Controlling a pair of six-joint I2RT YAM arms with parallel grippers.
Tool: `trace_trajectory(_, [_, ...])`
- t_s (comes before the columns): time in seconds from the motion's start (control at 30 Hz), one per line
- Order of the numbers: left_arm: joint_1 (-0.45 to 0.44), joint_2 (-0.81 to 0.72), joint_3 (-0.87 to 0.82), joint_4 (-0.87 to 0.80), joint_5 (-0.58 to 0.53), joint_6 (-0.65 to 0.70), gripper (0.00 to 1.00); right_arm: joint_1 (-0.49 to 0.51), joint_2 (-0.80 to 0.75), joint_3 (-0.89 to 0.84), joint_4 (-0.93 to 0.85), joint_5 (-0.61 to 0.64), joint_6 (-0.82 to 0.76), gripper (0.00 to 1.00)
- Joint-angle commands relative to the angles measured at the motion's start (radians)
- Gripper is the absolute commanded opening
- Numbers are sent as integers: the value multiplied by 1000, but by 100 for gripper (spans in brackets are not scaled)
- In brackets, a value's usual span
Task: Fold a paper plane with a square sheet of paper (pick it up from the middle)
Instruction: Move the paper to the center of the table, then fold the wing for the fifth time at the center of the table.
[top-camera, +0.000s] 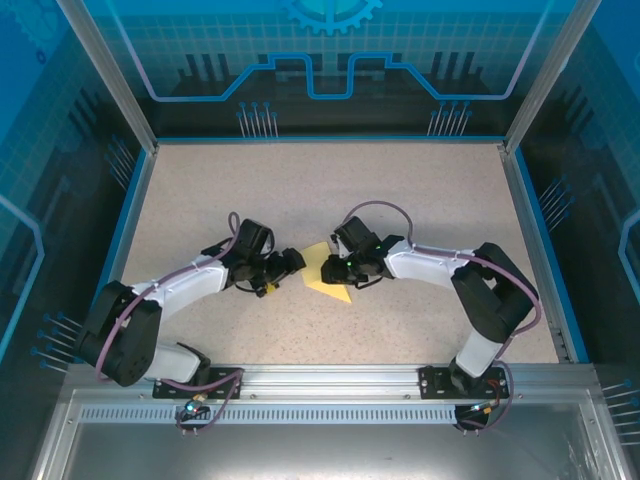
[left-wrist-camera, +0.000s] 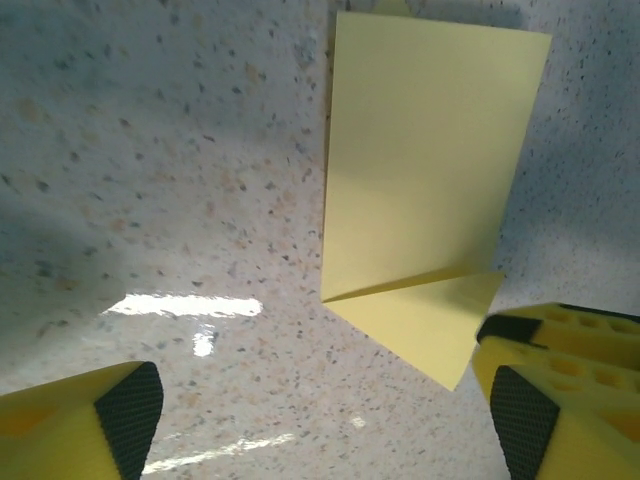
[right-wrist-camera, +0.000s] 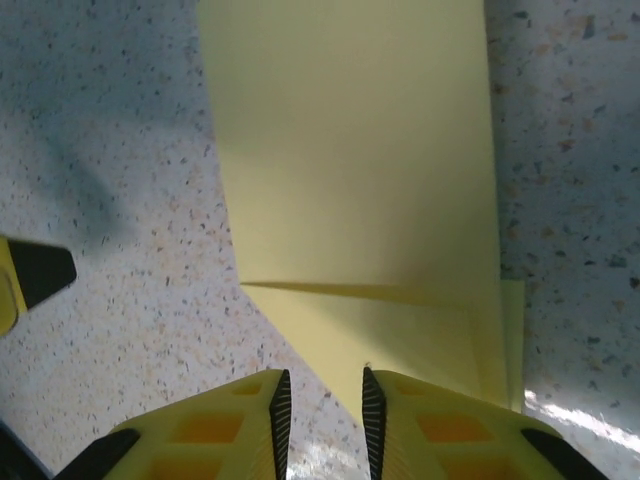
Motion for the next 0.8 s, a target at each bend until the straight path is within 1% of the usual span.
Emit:
trace_trajectory(0.0, [-16, 19, -18, 60, 49, -60, 83, -25, 33, -12, 54, 1, 56, 28])
trace_trajectory(0.27, [-44, 104, -7, 132, 87, -109, 65, -66, 88, -48, 111, -45, 77, 27])
trace_trajectory(0.53, [-60, 167, 6, 187, 110, -145, 55, -137, 105, -173, 275, -186, 156, 27])
trace_trajectory(0.77, [-73, 221, 26, 235, 132, -164, 48, -192, 111, -221, 366, -284, 201, 27])
